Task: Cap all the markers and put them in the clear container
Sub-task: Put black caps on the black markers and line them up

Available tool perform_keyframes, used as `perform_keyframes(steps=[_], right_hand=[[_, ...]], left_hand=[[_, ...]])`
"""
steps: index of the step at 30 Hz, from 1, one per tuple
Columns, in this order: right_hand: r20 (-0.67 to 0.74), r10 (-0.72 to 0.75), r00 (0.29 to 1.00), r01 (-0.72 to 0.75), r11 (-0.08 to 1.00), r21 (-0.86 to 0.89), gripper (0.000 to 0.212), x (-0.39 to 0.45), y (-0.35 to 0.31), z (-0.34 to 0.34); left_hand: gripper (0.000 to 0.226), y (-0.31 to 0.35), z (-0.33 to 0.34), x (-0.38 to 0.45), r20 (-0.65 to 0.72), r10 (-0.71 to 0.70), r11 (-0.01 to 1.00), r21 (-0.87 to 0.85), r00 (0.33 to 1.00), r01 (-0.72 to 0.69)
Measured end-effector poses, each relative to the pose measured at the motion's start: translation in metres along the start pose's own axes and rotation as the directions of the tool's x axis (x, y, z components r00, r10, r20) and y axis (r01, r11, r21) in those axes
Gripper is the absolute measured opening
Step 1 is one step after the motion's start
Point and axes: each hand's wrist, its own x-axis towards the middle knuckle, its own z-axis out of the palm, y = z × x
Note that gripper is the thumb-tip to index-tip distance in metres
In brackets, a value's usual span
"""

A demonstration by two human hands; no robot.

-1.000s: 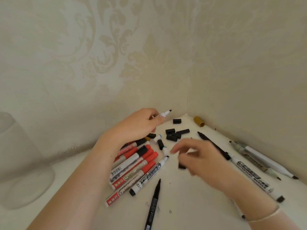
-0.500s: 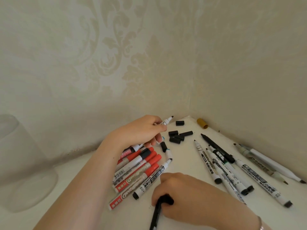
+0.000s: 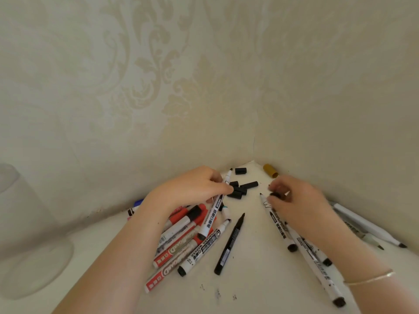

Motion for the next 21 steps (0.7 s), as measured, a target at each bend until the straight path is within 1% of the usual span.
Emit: perform_keyframes(steps=[2,5,7,11,14,18,21], right_hand=[[-0.053,0.107,0.993,-0.1,0.988,0.114,0.008,0.003,0.01,-0.008],[-0.069,0.161,0.985,-0.145,0.971,0.192,0.008,0.005,0.018,-0.006],[-0.081,0.182,0.98,-0.157,0.955,0.25,0.008,0.007,0.019,-0.003],[-0.121,0.21,0.97,-0.159,0.927,0.34,0.007,0.008,0.02,-0.002],[-0.133,0.24,0.962,-0.168,0.898,0.408,0.009,0.009,0.021,-0.003],[-0.123,0.229,0.966,-0.163,0.903,0.398,0.008,0.009,0.023,-0.002],[-0.112,0.218,0.969,-0.164,0.917,0.364,0.007,0.01,0.025,0.0]], left_hand=[[0.03,0.002,0.003,-0.002,0.072,-0.009,1.0,0.015,0.997,0.008],[0.026,0.007,0.012,-0.002,0.177,-0.026,1.0,0.013,0.984,0.024],[0.024,0.009,0.019,0.0,0.214,-0.043,0.999,-0.008,0.976,0.046],[0.032,0.013,0.037,0.004,0.203,-0.06,0.997,-0.035,0.977,0.069],[0.03,0.018,0.054,0.008,0.177,-0.072,0.995,-0.049,0.982,0.082],[0.03,0.025,0.07,0.008,0.178,-0.116,0.989,-0.065,0.977,0.13],[0.047,0.029,0.074,0.005,0.134,-0.133,0.991,0.004,0.982,0.134]])
